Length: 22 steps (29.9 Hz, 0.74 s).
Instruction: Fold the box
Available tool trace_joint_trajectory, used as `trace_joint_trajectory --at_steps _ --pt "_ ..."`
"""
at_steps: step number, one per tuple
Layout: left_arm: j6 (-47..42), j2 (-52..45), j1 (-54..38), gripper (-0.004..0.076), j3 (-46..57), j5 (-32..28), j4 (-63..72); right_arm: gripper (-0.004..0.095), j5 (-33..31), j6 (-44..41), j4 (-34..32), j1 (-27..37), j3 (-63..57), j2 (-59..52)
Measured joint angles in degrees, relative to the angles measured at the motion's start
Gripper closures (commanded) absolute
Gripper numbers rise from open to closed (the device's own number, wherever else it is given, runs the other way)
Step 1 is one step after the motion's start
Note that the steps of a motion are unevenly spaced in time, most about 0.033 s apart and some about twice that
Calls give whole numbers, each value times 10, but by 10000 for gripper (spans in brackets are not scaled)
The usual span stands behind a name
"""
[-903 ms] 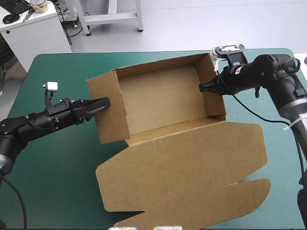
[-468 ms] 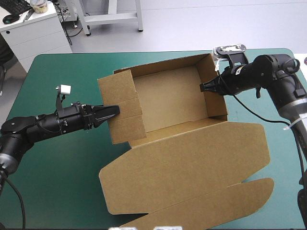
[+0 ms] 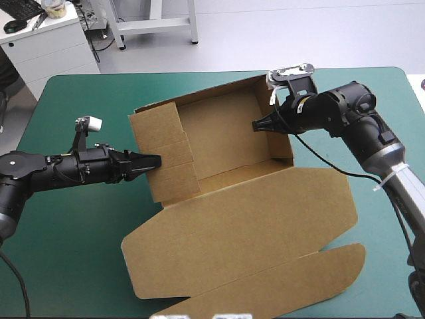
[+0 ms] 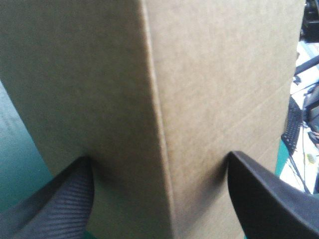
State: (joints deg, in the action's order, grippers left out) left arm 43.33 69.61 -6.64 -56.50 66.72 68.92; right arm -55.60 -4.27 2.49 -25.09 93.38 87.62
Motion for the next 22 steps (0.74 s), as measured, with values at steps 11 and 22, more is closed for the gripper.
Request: trace_joint_trajectory --at_steps 11,22 --pt "-209 -91 2 197 -25 -97 -159 908 37 -36 1 -21 0 0" --pt "-311 -90 116 197 -25 -194 -294 908 52 -78 -40 -64 0 0"
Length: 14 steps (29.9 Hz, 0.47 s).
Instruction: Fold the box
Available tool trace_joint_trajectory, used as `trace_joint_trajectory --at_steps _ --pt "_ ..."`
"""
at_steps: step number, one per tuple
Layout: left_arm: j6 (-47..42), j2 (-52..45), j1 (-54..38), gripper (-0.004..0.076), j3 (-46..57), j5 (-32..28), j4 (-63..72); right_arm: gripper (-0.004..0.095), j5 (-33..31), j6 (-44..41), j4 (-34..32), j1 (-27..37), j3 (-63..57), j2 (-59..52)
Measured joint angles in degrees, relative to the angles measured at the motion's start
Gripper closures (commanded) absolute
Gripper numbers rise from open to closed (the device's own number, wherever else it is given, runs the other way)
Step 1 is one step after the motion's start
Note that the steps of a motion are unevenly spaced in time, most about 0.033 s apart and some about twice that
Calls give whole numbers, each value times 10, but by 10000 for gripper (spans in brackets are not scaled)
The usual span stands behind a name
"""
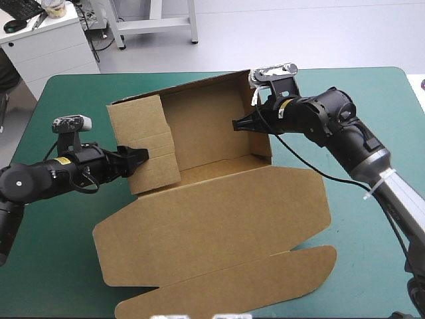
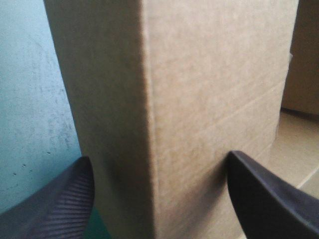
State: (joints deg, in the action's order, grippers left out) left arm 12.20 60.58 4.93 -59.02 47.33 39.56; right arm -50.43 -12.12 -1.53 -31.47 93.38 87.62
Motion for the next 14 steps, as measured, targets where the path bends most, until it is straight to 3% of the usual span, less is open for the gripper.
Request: trace_joint_trajectory --at_steps 14 --pt "-127 84 104 198 -3 -103 -139 908 -8 -7 -15 -4 0 -1"
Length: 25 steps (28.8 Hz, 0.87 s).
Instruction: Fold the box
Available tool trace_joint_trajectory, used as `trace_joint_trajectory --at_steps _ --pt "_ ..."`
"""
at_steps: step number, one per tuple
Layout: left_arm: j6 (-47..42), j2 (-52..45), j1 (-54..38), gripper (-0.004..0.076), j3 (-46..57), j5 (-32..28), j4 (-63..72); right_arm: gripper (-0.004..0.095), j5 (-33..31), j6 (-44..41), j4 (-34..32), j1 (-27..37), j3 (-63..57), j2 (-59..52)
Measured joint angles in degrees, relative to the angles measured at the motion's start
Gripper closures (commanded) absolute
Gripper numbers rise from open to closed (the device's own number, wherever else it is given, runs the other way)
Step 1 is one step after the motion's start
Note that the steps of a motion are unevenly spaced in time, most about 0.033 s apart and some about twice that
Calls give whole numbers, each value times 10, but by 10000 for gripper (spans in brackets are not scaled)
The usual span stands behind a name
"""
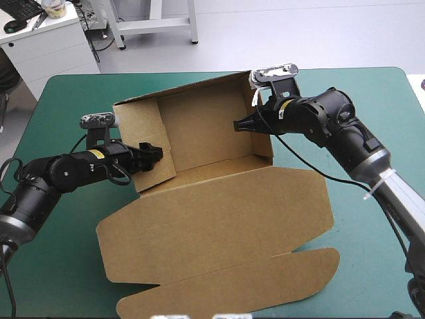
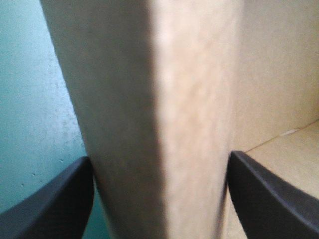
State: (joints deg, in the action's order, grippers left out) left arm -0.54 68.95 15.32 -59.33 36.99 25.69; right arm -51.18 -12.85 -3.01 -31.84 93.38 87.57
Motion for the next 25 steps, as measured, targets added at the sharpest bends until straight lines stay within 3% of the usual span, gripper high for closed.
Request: trace_joint_trajectory --at_steps 13,17,20,22,23,25 --pt "-8 15 3 199 -52 -8 -12 908 2 -13 -17 2 0 -3" --pt "-8 15 3 248 -53 -8 -19 908 2 -14 -17 2 0 -4" --pt "1 15 3 368 -53 -8 -22 908 1 -14 -17 2 0 -4" --pt "12 15 3 554 -53 -8 -26 908 -3 -14 -20 2 0 -4" --pt "18 15 3 727 -53 -7 -30 908 -5 -14 -21 2 0 -4" --pt "35 17 1 734 -53 -12 -49 908 -17 -18 -18 4 0 -5"
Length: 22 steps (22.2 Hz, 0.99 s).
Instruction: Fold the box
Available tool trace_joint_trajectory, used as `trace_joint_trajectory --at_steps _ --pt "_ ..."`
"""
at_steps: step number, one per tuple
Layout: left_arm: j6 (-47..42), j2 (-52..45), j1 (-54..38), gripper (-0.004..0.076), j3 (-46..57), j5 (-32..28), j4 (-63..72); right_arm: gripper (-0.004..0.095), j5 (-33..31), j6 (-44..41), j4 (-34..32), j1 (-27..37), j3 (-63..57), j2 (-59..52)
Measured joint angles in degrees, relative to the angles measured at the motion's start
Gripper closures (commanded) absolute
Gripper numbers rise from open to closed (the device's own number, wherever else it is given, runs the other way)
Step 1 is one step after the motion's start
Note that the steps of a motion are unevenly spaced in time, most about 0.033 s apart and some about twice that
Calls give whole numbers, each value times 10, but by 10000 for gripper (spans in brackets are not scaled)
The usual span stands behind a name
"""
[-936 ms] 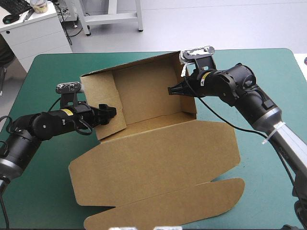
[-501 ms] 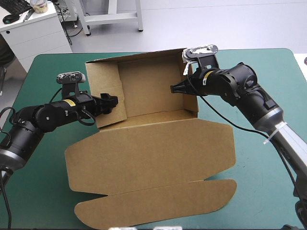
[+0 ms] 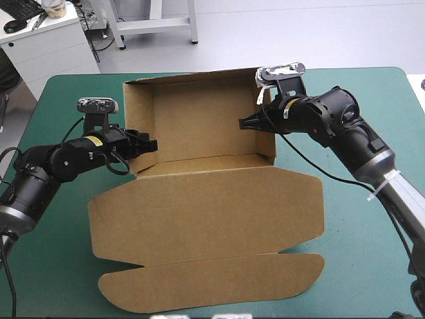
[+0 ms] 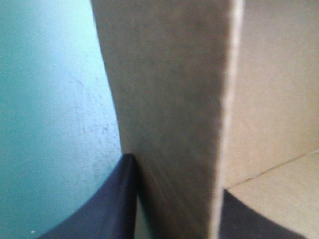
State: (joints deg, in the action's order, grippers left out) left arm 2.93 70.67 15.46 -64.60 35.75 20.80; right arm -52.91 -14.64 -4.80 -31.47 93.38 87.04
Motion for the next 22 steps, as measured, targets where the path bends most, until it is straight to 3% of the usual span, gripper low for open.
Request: trace_joint_trajectory --at_steps 5,9,12,16,22 --pt "-3 5 6 734 0 -7 -38 908 -12 -7 10 -1 1 -5" --pt "-105 5 40 734 -4 7 -153 908 -20 -11 16 -2 1 -4" --pt "-184 20 72 734 -47 76 -245 908 -46 -34 14 -4 2 2" --pt "-204 114 97 734 -150 187 -273 909 -95 -60 1 5 2 37" --pt "-203 224 99 734 -223 226 -238 909 -117 -50 10 46 2 77"
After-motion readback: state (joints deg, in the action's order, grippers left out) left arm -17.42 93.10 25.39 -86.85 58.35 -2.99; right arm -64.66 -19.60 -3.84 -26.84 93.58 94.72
